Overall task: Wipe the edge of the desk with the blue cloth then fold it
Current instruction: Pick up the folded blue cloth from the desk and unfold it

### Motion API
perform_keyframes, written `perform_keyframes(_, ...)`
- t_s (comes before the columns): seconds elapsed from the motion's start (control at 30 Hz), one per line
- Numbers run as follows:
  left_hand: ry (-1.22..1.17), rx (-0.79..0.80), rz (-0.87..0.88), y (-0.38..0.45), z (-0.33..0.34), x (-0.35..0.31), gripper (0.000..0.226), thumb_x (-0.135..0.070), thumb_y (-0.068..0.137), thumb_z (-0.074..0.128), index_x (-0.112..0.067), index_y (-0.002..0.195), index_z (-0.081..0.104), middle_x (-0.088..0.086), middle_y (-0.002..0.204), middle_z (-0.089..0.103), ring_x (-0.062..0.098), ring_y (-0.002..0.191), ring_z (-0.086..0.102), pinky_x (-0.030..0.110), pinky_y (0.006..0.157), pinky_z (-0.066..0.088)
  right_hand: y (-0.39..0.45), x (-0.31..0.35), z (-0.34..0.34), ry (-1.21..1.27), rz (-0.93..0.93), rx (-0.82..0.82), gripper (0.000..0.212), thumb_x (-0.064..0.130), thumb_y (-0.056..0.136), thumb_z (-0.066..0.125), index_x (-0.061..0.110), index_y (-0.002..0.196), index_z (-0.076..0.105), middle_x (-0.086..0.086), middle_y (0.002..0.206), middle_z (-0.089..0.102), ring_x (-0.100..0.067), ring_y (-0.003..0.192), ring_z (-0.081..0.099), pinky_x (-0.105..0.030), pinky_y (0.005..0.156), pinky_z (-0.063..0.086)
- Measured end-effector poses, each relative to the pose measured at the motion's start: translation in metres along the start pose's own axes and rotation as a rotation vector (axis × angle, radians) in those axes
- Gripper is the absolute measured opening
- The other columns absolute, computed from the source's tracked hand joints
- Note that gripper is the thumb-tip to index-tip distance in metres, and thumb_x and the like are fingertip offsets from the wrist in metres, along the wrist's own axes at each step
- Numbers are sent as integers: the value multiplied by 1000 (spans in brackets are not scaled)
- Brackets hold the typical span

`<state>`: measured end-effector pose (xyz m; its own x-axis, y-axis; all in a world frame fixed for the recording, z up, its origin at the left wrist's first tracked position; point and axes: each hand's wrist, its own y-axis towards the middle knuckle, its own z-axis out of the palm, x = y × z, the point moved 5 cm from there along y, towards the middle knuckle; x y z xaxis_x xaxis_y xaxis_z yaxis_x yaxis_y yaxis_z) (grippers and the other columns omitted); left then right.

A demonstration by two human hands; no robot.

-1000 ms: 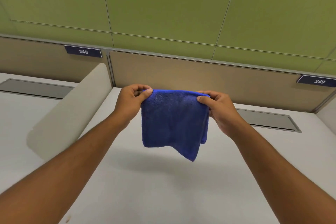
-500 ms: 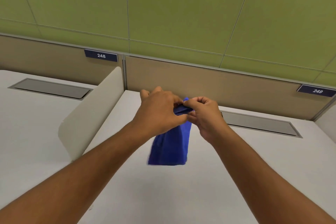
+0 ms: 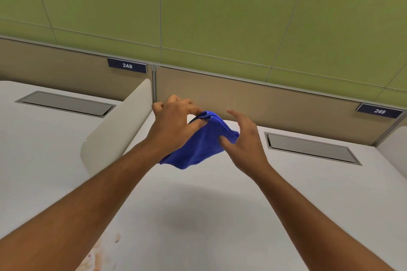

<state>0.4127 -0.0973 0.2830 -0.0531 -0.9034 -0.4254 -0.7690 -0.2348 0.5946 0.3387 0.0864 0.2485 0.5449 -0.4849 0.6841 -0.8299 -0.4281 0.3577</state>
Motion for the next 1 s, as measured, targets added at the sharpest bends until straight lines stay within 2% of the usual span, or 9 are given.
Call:
perform_keyframes(0.07,-32,-39,-7,0,-6,0,18,-50,95,68,-38,106,77,-19,102,70,11,106,50,37,83,19,4,-13,4,-19,46,98,57,21,85,77,32,138,57,11,128,68,-7,115,61,-30,98,47)
perform_keyframes(0.17,-38,-99,-44,-5,-15,6,17,-50,95,68,-38,104,77,-18,100,70,11,102,51,39,86,25,8,-33,0,12,112,108,25,18,84,78,34,102,70,16,94,74,9,88,64,-11,71,45)
perform_keyframes(0.3,53,-166,-142,-33,-18,19,13,-48,93,72,-37,98,77,-22,85,64,11,97,50,40,87,24,9,-48,1,0,104,152,18,17,84,79,33,81,71,13,86,74,6,86,65,-6,62,44)
perform_keyframes(0.4,127,-196,-228,-71,-15,28,11,-44,89,78,-33,91,76,-26,76,53,8,92,45,39,86,23,0,-59,16,49,103,233,18,16,85,80,32,82,72,13,88,75,-4,91,69,-20,71,48)
perform_keyframes(0.53,164,-178,-409,-129,-7,41,10,-40,87,79,-31,90,74,-23,79,63,10,97,51,37,88,23,-20,-70,46,105,50,308,21,16,87,78,36,83,72,23,89,73,3,94,66,-22,74,51)
perform_keyframes(0.7,134,-149,-679,-202,-2,48,10,-37,88,79,-28,94,77,-24,83,67,15,107,58,38,93,27,-45,-72,74,143,-73,385,29,12,91,72,41,93,70,26,101,68,7,101,62,-16,81,46)
perform_keyframes(0.8,38,-171,-808,-236,-3,34,7,-37,88,80,-35,91,74,-31,81,61,-4,95,59,37,96,39,-55,-66,73,173,-129,428,27,12,95,69,39,98,70,29,101,66,16,100,58,-7,81,44)
perform_keyframes(0.87,-44,-203,-868,-258,-6,21,7,-39,87,79,-38,89,73,-23,80,68,-5,90,63,28,88,48,-61,-62,66,200,-157,448,27,13,95,68,39,100,71,31,102,66,21,99,56,1,78,41)
perform_keyframes(1.0,-155,-262,-1006,-302,0,2,13,-41,88,78,-30,95,79,-15,84,73,3,89,68,19,78,49,-63,-42,63,177,-277,498,30,12,95,67,39,103,75,30,102,68,4,100,56,1,81,38)
